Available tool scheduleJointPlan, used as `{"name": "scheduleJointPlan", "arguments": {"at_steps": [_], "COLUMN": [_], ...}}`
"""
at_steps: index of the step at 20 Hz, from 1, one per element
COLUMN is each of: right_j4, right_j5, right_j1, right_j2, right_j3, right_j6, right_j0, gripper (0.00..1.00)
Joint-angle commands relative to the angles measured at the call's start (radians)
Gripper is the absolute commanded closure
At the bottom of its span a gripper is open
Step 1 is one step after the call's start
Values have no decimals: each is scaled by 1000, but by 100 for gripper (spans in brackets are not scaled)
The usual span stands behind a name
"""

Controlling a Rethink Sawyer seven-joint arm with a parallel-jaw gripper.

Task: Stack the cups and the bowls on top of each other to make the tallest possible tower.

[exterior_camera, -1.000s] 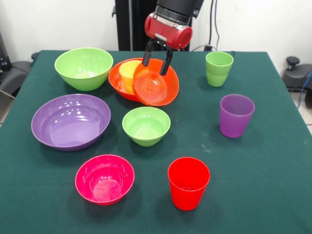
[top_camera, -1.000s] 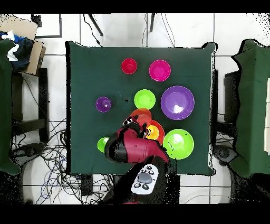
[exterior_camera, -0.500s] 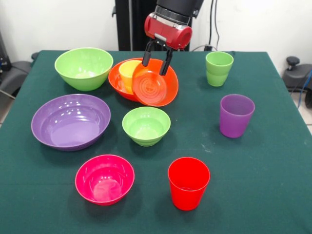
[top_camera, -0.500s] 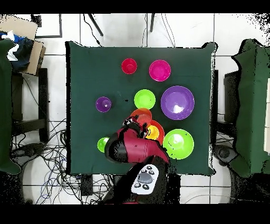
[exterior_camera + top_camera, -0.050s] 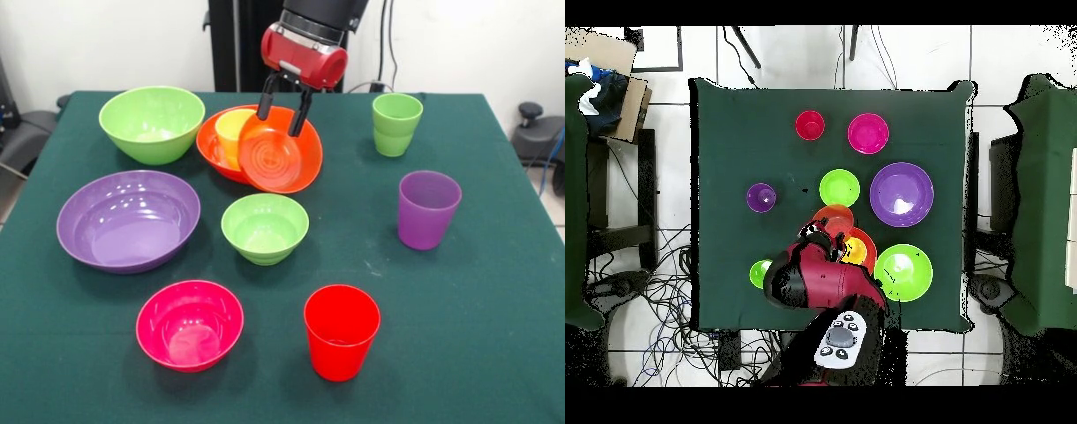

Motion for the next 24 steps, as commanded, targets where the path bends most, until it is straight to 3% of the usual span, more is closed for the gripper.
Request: {"name": "scheduleJointPlan", "arguments": {"at_steps": [1,6,11,18,24], "right_j4": [10,11,19,14,4], "right_j5": [196,272,418,470,458], "right_j1": [-71,-138,-243,-251,-229], "right_j2": [100,111,115,128,131], "right_j3": [51,59,55,11,-10], "right_j6": [40,20,-12,-16,-3], "right_j0": [-19,-32,-37,-54,-57], "gripper": [0,0,0,0,0]}}
